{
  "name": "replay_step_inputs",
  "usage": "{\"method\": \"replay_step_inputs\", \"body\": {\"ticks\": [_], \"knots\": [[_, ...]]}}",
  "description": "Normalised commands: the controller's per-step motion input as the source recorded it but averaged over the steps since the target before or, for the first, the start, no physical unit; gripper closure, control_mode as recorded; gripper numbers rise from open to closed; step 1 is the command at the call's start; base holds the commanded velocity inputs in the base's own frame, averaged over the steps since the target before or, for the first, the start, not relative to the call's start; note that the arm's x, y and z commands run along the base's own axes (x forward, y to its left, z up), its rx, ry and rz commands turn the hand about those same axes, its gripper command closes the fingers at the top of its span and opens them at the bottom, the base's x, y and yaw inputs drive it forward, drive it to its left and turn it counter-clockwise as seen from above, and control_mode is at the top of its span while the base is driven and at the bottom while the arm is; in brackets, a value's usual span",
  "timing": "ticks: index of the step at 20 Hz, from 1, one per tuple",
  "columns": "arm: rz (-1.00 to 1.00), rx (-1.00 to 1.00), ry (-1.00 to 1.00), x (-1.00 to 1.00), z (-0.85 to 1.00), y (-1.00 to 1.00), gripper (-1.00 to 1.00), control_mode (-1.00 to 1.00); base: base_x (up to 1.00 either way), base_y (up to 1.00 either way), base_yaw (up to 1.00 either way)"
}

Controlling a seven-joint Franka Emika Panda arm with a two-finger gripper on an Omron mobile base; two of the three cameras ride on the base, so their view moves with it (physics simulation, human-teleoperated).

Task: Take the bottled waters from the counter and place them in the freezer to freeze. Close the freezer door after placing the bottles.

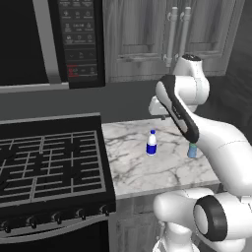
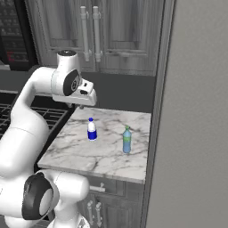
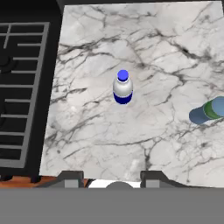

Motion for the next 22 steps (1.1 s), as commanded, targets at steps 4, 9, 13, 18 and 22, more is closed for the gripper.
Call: {"method": "replay_step_inputs", "body": {"ticks": [4,9,13,18,22], "knots": [[0.0,-0.03,0.0,-0.36,-0.17,0.03,-1.0,-1.0,0.0,0.0,0.0],[-0.05,-0.17,0.13,-0.23,-0.8,0.15,-1.0,-1.0,0.0,0.0,0.0],[-0.23,-0.2,0.04,0.13,-0.67,0.52,-1.0,-1.0,0.0,0.0,0.0],[-0.45,-0.17,-0.04,0.48,-0.4,0.45,-1.0,-1.0,0.0,0.0,0.0],[-0.55,-0.09,-0.1,0.72,-0.16,0.38,-1.0,-1.0,0.0,0.0,0.0]]}}
